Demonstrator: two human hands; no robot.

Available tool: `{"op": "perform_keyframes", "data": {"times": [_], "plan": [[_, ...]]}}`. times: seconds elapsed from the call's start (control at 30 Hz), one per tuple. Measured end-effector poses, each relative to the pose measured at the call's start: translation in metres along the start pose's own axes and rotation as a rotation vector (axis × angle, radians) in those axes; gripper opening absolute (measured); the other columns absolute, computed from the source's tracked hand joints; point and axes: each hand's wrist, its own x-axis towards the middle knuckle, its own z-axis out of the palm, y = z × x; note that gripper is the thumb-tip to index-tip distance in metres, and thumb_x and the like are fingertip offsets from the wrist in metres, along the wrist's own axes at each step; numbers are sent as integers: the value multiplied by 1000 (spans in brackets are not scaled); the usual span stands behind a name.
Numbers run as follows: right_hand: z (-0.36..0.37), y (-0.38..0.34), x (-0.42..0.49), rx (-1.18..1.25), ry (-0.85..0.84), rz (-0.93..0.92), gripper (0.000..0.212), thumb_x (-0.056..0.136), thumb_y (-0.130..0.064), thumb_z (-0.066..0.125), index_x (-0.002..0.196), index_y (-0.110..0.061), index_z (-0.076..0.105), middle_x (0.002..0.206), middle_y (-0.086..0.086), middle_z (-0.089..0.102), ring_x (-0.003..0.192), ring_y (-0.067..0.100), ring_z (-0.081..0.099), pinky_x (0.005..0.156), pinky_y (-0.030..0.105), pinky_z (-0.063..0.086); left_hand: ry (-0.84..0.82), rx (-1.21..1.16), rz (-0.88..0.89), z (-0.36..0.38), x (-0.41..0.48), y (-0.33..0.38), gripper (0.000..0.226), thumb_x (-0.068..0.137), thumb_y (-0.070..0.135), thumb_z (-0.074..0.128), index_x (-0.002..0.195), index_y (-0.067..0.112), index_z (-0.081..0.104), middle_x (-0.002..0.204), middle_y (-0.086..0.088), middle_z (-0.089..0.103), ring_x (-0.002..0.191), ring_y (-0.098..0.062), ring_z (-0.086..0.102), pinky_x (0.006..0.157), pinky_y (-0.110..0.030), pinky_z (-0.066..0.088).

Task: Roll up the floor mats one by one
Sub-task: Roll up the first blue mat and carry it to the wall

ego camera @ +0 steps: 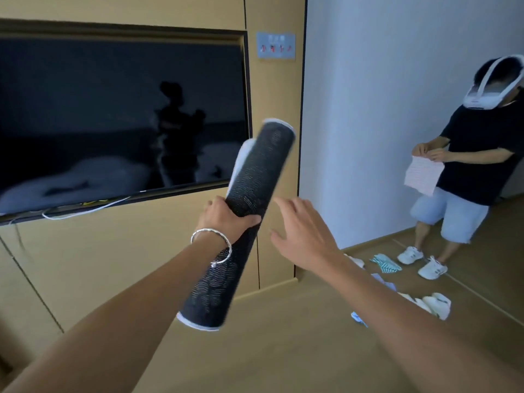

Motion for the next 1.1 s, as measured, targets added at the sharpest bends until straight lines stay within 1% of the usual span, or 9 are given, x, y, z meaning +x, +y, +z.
{"op": "perform_keyframes", "data": {"times": [0.17, 0.3, 0.43, 0.6, 0.7, 0.8, 0.87, 1.0, 1.1], "plan": [[13, -3, 12, 151, -122, 109, 57, 89, -37, 54, 137, -20, 28, 116, 10, 54, 107, 31, 54, 84, 42, 48, 69, -642, -313, 23, 18, 29, 107, 27, 65, 71, 111, 4, 48, 112, -12, 59, 98, -31, 61, 87, -45, 52], [25, 9, 37, 79, -154, 133, 81, 82, -40, 61, 147, -22, 16, 122, 14, 49, 110, 35, 52, 85, 43, 48, 55, -852, -463, 37, 32, 43, 90, 52, 52, 81, 114, 10, 32, 117, -14, 50, 103, -35, 55, 92, -46, 48], [55, 23, 61, -234, -105, 116, 107, 71, -53, 69, 150, -21, 4, 133, 13, 42, 122, 34, 43, 99, 48, 38, -16, -1121, -620, 57, 49, 39, 84, 57, 52, 82, 111, 9, 33, 109, -12, 54, 94, -33, 58, 88, -49, 51], [88, 46, 107, -418, -115, 123, 103, 69, -46, 74, 145, -21, 10, 126, 11, 48, 110, 33, 52, 91, 45, 41, -149, -1213, -598, 75, 92, 14, 69, 74, 47, 74, 119, 4, 44, 111, -14, 59, 93, -31, 62, 59, -43, 58], [98, 55, 148, -361, -164, 149, 91, 70, -40, 72, 140, -21, 17, 118, 11, 50, 102, 33, 53, 81, 42, 43, -234, -930, -354, 69, 131, -10, 51, 89, 46, 57, 118, 6, 46, 103, -9, 61, 83, -23, 63, 58, -30, 52], [104, 64, 185, -355, -193, 159, 85, 67, -38, 69, 136, -23, 23, 111, 9, 51, 96, 31, 53, 74, 38, 40, -210, -316, 123, 52, 174, -44, 32, 94, 43, 49, 92, 11, 54, 81, -1, 56, 81, -24, 57, 68, -30, 44], [110, 70, 204, -386, -227, 142, 84, 67, -37, 67, 138, -24, 24, 110, 7, 51, 95, 29, 53, 72, 36, 39, -76, -15, 380, 43, 205, -65, 33, 88, 39, 60, 108, 12, 56, 102, -3, 56, 98, -23, 54, 84, -34, 44], [126, 74, 223, -408, -312, 98, 83, 66, -40, 68, 137, -26, 28, 107, 5, 52, 93, 27, 54, 67, 32, 36, 59, 475, 820, 48, 245, -89, 104, 53, 46, 84, 137, 21, 29, 134, -10, 44, 126, -31, 42, 106, -47, 34], [136, 78, 228, -352, -381, 61, 83, 65, -41, 68, 137, -28, 28, 107, 2, 53, 93, 24, 55, 67, 31, 36, 59, 709, 843, 64, 263, -101, 135, 28, 56, 86, 140, 20, 19, 137, -14, 47, 128, -34, 44, 103, -58, 35]]}}
